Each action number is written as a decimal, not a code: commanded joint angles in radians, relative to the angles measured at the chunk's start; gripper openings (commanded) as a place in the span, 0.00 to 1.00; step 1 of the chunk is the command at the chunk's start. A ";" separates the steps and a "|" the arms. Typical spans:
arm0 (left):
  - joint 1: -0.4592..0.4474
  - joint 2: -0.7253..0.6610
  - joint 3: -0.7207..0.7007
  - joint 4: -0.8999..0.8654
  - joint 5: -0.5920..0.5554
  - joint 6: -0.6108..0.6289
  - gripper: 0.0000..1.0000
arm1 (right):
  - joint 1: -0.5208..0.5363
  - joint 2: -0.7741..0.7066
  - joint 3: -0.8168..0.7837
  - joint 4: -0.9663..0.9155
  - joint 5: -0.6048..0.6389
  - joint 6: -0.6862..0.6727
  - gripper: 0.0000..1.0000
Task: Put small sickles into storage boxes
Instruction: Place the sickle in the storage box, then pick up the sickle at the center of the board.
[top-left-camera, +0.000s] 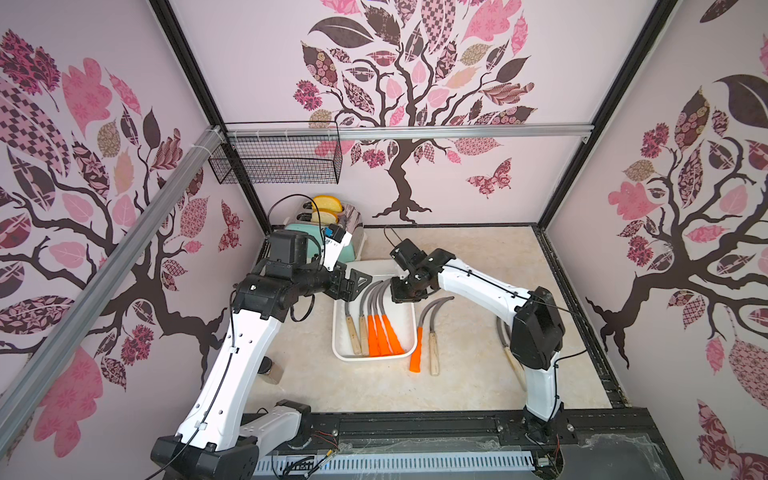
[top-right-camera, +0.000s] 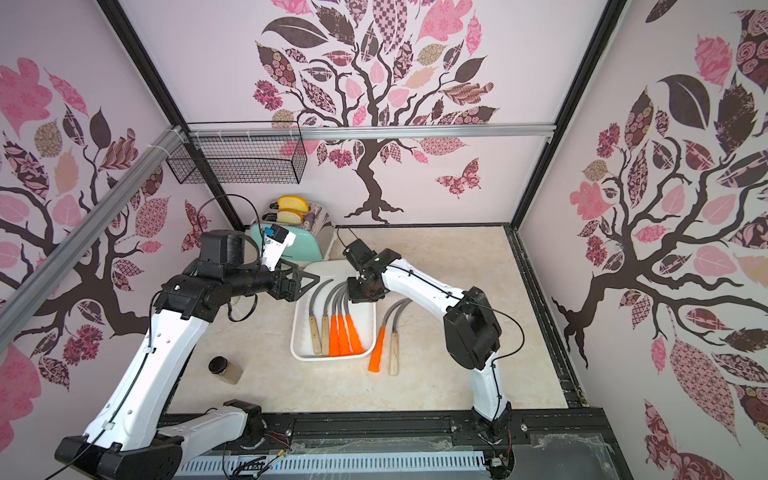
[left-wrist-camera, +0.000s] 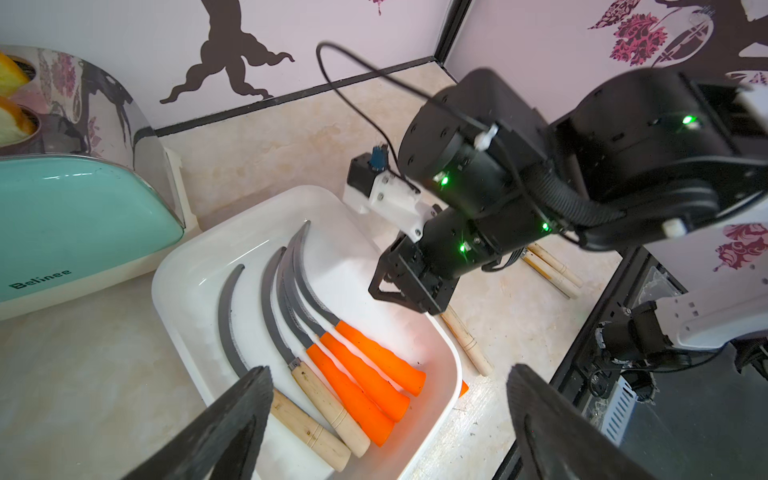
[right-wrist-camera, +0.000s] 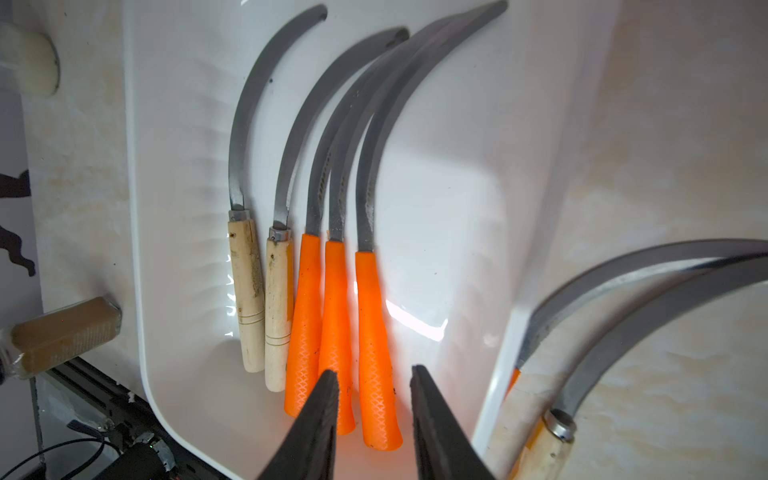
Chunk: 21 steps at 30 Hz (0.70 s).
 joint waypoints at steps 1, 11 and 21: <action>-0.064 0.013 0.015 -0.025 -0.021 0.016 0.92 | -0.072 -0.120 -0.043 -0.046 0.040 -0.013 0.34; -0.375 0.184 0.038 -0.055 -0.116 0.033 0.92 | -0.366 -0.454 -0.290 -0.041 0.020 -0.039 0.34; -0.597 0.367 0.028 0.076 -0.259 -0.088 0.91 | -0.461 -0.566 -0.310 -0.098 0.026 -0.068 0.34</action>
